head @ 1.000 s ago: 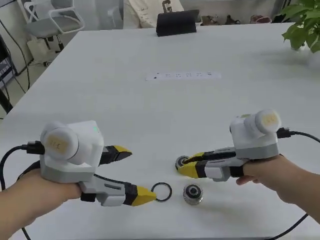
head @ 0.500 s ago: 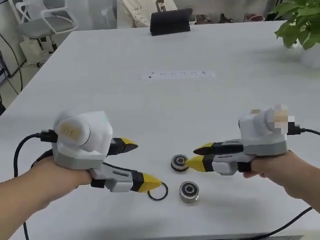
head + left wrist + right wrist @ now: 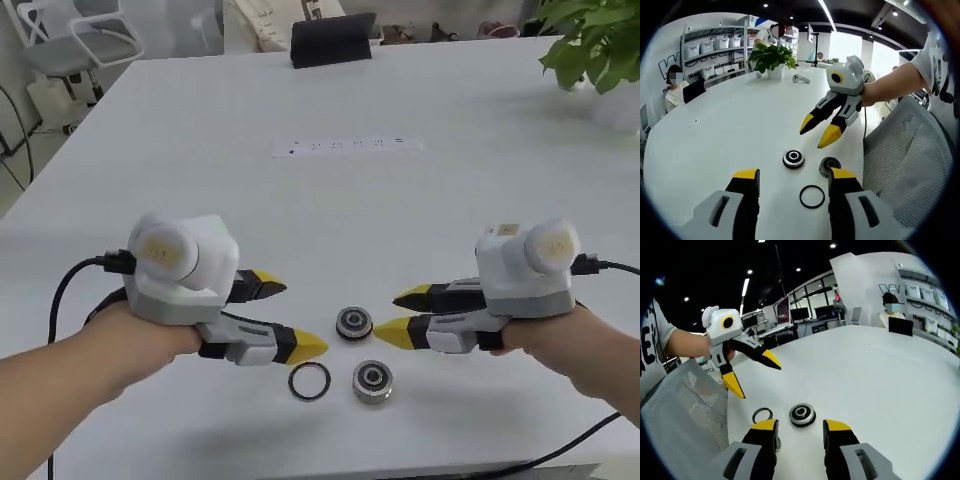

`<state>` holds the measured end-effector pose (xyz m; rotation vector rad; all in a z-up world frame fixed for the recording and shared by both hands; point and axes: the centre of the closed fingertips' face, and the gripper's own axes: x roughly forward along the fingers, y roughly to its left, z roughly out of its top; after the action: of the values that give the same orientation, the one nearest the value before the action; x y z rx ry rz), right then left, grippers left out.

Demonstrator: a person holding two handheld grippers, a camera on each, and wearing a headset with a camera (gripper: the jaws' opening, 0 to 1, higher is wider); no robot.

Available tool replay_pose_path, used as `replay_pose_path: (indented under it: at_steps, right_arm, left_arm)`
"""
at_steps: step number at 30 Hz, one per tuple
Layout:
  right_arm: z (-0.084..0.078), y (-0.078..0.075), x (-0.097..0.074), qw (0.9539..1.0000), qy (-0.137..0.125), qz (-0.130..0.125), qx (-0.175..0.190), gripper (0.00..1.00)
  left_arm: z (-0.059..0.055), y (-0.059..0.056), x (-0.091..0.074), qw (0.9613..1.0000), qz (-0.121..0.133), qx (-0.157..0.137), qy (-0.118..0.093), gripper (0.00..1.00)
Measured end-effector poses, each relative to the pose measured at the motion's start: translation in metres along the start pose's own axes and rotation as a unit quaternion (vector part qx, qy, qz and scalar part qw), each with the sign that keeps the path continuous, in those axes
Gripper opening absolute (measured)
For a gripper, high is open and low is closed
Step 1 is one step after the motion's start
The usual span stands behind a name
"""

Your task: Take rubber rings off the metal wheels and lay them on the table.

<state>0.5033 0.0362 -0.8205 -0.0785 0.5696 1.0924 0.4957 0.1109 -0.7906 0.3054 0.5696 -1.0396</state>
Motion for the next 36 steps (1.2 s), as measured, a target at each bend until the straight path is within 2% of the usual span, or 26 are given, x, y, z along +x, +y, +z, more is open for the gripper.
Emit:
replay_pose_path:
  at_steps: [13, 21, 26, 31, 36]
  right_arm:
    - [-0.006, 0.001, 0.002, 0.9999, 0.008, 0.000, -0.014, 0.36]
    - [-0.008, 0.000, 0.002, 0.9998, 0.009, 0.002, -0.016, 0.37]
    - [-0.011, -0.001, 0.002, 0.9998, 0.011, 0.002, -0.015, 0.37]
    - [-0.013, -0.002, 0.002, 0.9998, 0.011, 0.001, -0.013, 0.36]
    - [-0.015, -0.003, 0.002, 0.9999, 0.012, 0.000, -0.011, 0.36]
  left_arm:
    - [0.009, -0.008, 0.030, 0.9997, -0.021, 0.010, 0.003, 0.47]
    - [0.006, -0.011, 0.047, 0.9994, -0.031, 0.008, 0.013, 0.41]
    - [0.007, -0.010, 0.053, 0.9993, -0.034, 0.003, 0.013, 0.38]
    - [0.003, -0.006, 0.060, 0.9992, -0.034, -0.007, 0.018, 0.34]
    - [0.002, -0.008, 0.064, 0.9991, -0.037, -0.002, 0.022, 0.30]
